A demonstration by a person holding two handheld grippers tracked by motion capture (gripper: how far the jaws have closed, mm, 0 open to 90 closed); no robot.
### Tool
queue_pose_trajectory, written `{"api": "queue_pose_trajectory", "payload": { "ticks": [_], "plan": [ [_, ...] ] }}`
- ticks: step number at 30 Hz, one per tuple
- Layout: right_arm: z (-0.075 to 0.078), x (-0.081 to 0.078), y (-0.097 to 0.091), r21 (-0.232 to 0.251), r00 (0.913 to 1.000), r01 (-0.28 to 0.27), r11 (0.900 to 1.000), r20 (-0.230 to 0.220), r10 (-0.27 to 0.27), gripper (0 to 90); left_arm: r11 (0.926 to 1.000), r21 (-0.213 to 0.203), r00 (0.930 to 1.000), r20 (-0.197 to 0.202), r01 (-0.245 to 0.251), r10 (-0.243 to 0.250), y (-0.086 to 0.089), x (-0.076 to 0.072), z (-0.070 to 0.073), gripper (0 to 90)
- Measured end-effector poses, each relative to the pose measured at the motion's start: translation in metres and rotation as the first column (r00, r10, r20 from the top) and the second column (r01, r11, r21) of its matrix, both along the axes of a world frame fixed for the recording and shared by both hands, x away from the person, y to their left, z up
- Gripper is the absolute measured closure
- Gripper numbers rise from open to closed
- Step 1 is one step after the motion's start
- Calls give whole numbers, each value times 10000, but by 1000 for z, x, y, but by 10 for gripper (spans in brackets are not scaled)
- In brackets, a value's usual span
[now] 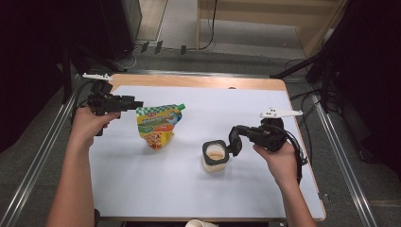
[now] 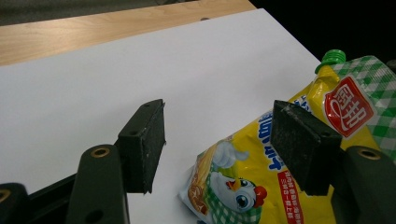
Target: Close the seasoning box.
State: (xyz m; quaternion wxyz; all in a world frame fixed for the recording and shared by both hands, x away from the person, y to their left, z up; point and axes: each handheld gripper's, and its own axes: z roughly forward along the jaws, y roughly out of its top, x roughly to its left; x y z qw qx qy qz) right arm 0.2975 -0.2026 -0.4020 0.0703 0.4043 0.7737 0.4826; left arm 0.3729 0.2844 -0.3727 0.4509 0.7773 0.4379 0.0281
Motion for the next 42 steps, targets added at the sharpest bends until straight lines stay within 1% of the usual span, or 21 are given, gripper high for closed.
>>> {"api": "queue_pose_trajectory", "payload": {
  "ticks": [6,10,15,23,32,37,42],
  "plan": [
    [-2,0,3,77,9999,-81,9999,-89,82,900,10000,-7,10000,-56,-6,6,-1,0,-1,365],
    [-3,-1,8,-28,9995,-267,9996,-142,267,900,10000,4,10000,-26,-69,69,-1,0,0,366],
    [-5,-2,15,-105,9988,-494,9987,-74,493,900,9999,-56,9999,-7,-112,112,0,0,0,366],
    [-8,-4,24,47,9969,-771,9970,-171,772,900,9999,-29,9999,-67,-104,104,0,1,-1,366],
    [-10,-7,34,-16,9938,-1110,9938,-102,1110,900,9999,-1,9999,-76,-125,125,0,1,-1,366],
    [-11,-9,40,-88,9915,-1297,9915,60,1297,900,9999,-11,9999,-94,-122,122,0,1,-2,366],
    [-14,-10,47,-214,9896,-1436,9894,2,1436,900,9999,-10,9999,-105,-115,115,0,1,-3,365]
  ]
}}
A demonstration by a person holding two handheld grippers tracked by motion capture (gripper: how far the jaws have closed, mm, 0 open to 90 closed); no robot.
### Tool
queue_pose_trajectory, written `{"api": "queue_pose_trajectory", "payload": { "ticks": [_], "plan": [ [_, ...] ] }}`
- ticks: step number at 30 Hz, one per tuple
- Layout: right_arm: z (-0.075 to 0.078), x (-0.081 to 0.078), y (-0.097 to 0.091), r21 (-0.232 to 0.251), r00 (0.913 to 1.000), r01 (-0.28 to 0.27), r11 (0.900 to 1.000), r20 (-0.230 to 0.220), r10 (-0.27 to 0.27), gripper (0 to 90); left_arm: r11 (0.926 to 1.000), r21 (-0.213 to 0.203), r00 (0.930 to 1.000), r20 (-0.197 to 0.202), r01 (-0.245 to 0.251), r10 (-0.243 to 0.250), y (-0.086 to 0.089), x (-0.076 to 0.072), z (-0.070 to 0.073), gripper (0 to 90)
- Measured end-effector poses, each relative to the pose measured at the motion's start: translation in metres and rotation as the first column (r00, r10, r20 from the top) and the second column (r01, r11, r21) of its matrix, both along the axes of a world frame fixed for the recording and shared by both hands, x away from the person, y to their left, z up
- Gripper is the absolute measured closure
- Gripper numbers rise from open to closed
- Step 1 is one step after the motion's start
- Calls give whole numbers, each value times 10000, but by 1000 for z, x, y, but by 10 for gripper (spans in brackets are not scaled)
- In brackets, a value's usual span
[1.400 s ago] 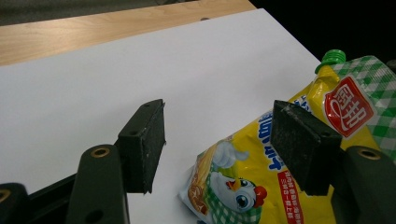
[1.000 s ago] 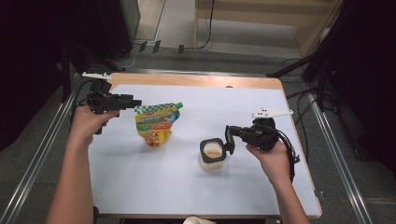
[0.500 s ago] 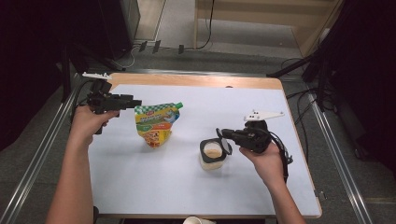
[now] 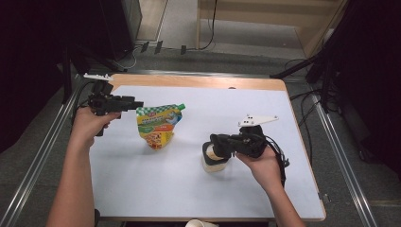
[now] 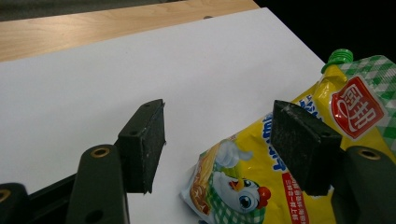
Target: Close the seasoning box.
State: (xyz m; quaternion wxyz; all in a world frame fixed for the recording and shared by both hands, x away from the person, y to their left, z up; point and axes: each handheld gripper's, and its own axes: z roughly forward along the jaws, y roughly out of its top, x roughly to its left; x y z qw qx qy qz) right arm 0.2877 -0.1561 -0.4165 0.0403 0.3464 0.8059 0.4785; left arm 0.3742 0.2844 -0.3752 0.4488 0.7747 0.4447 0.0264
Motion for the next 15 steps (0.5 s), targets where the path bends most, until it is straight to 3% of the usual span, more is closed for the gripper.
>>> {"api": "queue_pose_trajectory", "payload": {
  "ticks": [15],
  "plan": [
    [-20,-1,21,-730,9974,-707,9948,-165,696,900,10000,6,10000,-59,-58,58,1,0,-2,365]
  ]
}}
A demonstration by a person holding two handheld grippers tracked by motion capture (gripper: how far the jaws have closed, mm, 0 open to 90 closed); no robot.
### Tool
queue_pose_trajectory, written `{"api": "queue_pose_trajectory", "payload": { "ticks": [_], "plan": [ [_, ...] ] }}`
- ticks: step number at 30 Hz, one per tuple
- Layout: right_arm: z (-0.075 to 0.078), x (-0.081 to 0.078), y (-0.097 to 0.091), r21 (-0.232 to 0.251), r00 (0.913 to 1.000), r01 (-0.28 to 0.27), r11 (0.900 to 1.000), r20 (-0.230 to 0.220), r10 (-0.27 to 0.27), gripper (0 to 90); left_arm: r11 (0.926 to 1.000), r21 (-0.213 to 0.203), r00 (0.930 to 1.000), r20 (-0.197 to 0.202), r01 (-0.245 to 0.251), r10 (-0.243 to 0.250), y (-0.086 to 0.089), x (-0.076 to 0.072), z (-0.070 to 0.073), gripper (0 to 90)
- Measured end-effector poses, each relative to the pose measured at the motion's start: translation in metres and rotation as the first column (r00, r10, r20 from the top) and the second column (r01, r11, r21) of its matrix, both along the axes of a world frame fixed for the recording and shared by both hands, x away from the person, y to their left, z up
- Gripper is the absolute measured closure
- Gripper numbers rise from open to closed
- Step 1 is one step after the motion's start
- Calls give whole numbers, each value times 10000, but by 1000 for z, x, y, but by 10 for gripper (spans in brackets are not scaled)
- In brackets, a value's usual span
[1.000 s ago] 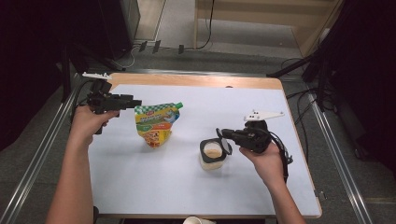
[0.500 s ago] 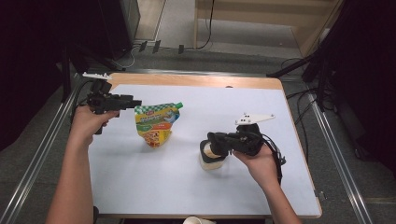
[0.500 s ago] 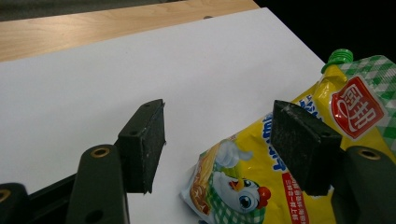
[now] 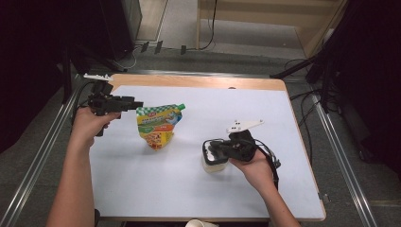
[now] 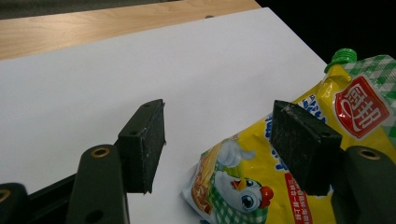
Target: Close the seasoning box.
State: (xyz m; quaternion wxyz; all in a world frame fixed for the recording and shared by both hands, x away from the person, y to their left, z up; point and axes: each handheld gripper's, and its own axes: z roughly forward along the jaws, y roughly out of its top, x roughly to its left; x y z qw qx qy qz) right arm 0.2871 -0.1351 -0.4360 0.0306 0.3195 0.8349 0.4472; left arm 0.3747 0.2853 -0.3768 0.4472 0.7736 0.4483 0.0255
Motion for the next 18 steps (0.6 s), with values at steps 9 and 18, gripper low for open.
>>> {"api": "queue_pose_trajectory", "payload": {
  "ticks": [9,18],
  "plan": [
    [-2,-1,2,72,10000,-80,9999,-3,80,881,10000,12,10000,-24,-13,13,0,0,-1,365],
    [2,1,-3,202,9999,28,9998,158,-31,751,10000,41,10000,-58,-12,12,0,1,-2,365]
  ]
}}
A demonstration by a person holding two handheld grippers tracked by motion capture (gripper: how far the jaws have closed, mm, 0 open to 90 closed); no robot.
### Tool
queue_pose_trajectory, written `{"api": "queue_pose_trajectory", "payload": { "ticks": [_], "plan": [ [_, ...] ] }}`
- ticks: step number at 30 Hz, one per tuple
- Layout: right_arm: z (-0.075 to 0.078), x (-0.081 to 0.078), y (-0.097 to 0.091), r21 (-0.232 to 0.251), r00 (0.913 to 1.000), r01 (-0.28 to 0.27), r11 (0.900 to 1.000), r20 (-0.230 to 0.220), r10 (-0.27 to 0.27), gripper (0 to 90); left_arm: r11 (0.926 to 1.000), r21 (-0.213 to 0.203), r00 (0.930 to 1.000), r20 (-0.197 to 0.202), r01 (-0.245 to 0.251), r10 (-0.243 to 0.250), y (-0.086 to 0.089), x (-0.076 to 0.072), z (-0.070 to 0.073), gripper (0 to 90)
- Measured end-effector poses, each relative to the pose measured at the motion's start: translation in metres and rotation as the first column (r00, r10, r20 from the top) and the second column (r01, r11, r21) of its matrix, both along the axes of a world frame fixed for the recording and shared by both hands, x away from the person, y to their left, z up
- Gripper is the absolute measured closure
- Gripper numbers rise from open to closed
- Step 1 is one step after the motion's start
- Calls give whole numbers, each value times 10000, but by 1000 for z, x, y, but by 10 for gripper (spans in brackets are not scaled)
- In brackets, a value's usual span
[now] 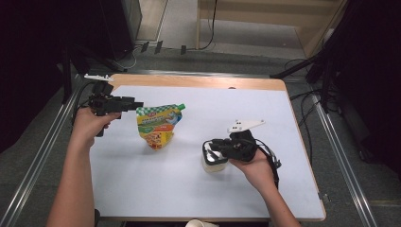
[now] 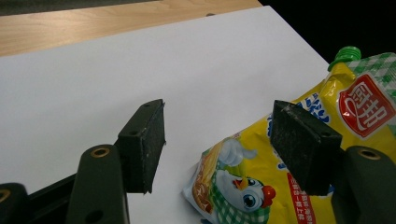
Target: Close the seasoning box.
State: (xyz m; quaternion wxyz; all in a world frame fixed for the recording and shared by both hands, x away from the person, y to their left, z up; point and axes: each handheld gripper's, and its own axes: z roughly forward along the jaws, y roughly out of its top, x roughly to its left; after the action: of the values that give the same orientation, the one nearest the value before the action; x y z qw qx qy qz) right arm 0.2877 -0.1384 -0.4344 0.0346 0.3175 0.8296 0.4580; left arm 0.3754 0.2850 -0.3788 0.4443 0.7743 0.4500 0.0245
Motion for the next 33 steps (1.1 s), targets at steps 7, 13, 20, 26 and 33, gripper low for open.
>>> {"api": "queue_pose_trajectory", "payload": {
  "ticks": [7,13,20,26,33],
  "plan": [
    [0,3,-7,87,9996,189,9998,184,-191,626,10000,4,10000,-9,16,-16,-1,1,-1,364],
    [0,6,-15,130,9984,510,9986,235,-513,565,10000,12,10000,-49,18,-18,-1,1,-2,363],
    [0,10,-27,246,9958,799,9965,428,-809,523,10000,50,10000,-71,6,-5,-1,2,-2,363],
    [0,12,-40,412,9913,1028,9938,781,-1058,497,10000,42,10000,-69,-67,67,-1,2,-3,360],
    [-2,17,-55,501,9869,1399,9889,734,-1433,477,10000,49,9999,-117,-77,77,-1,2,-4,359]
  ]
}}
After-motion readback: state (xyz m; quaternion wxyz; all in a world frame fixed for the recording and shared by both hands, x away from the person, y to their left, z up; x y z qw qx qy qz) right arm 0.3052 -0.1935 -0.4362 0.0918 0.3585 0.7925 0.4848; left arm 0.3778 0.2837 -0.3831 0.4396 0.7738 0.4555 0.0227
